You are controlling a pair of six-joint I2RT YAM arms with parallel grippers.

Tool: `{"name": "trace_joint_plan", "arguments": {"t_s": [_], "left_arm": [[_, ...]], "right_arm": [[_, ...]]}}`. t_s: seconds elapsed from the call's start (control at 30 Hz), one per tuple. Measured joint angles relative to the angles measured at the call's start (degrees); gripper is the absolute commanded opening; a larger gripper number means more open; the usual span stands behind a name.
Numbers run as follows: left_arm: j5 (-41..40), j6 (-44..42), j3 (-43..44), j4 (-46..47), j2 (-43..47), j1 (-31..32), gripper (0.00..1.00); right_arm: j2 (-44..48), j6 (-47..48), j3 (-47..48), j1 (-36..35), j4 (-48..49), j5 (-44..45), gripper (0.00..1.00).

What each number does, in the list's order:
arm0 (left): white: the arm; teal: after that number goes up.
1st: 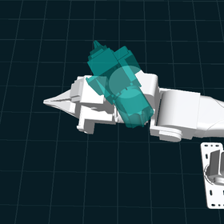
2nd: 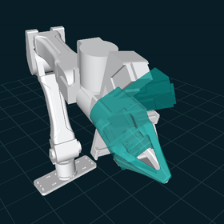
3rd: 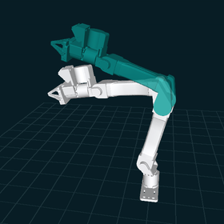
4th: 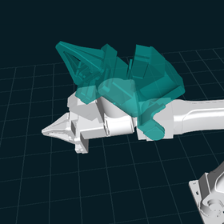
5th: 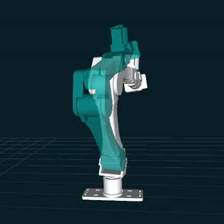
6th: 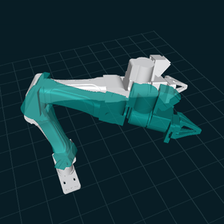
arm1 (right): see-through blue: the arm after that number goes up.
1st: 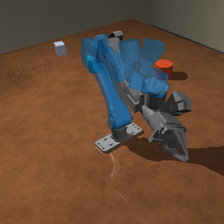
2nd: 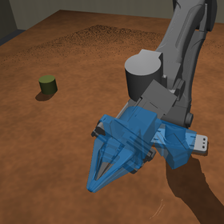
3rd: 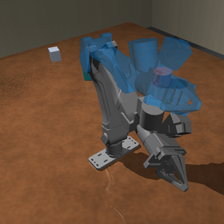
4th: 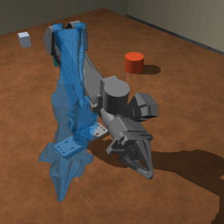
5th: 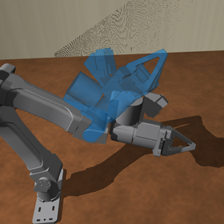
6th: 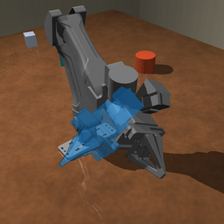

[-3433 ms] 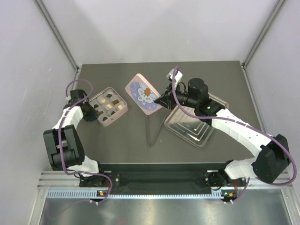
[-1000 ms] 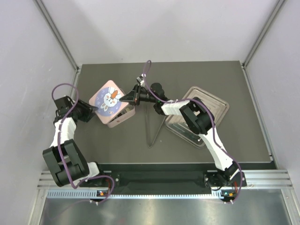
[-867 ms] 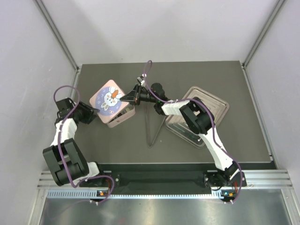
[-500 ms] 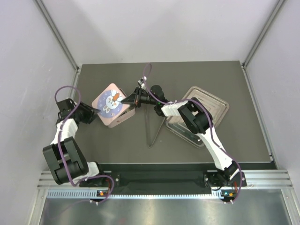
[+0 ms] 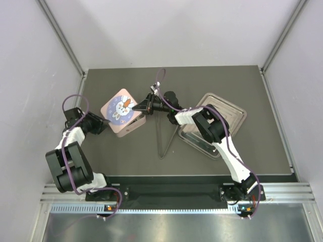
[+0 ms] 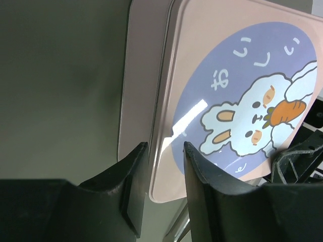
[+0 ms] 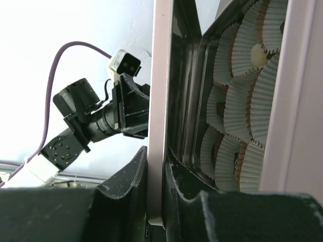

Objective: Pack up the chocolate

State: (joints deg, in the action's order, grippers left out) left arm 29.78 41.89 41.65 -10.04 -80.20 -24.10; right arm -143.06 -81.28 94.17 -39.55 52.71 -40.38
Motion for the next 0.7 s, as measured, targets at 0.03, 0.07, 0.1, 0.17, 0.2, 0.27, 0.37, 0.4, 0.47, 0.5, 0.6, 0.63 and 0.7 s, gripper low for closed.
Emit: {"name": "trace_joint_plan", "arguments": {"t_s": [0.03,0.07,0.1,0.17,0.2,0.27,0.37,0.4,0.47,0.5,0.6,0.63,0.7], "left_arm": [[0.0,0.0,-0.02,0.07,0.0,0.07,0.4],[0.0,0.02,-0.04,0.2,0.0,0.15,0.4],[0.0,0.04,-0.04,0.35,0.0,0.22,0.4],[0.0,0.17,-0.07,0.72,-0.11,0.35,0.4],[0.0,0.22,-0.07,1.07,-0.31,0.48,0.4],[0.0,0.28,-0.07,1.88,-1.11,0.76,0.41],[0.02,0.55,-0.09,2.71,-2.6,1.33,0.41],[0.02,0.7,-0.09,2.93,-3.08,1.53,0.4],[0.07,1.03,-0.09,3.39,-3.8,2.01,0.4],[0.11,1.14,-0.09,3.56,-4.0,2.19,0.4],[0.2,1.44,-0.07,4.28,-4.37,2.93,0.4],[0.24,1.51,-0.07,4.55,-4.61,3.17,0.4],[0.52,1.64,0.02,5.11,-5.07,3.54,0.4]], "right_arm": [[-0.02,0.0,0.0,0.09,0.0,0.02,0.0],[-0.09,-0.04,0.0,0.22,0.04,-0.02,0.01],[-0.15,-0.28,0.0,0.31,0.02,-0.02,0.02],[-0.42,-0.46,0.0,0.39,0.35,-0.09,0.07],[-0.63,-0.55,0.0,0.42,0.59,-0.13,0.08],[-0.9,-0.81,0.0,0.46,0.68,-0.17,0.12],[-0.98,-0.85,0.0,0.68,0.72,-0.26,0.17],[-0.98,-0.81,0.0,0.81,0.76,-0.35,0.19],[-0.98,-0.37,0.0,1.18,0.55,-0.55,0.21],[-0.98,-0.09,-0.04,1.51,0.35,-0.57,0.22],[-0.79,0.79,-1.31,2.91,0.37,-0.37,0.25],[-0.72,1.16,-2.08,3.52,0.28,-0.31,0.26],[-0.66,0.92,-3.34,4.5,0.39,-0.5,0.29]]}}
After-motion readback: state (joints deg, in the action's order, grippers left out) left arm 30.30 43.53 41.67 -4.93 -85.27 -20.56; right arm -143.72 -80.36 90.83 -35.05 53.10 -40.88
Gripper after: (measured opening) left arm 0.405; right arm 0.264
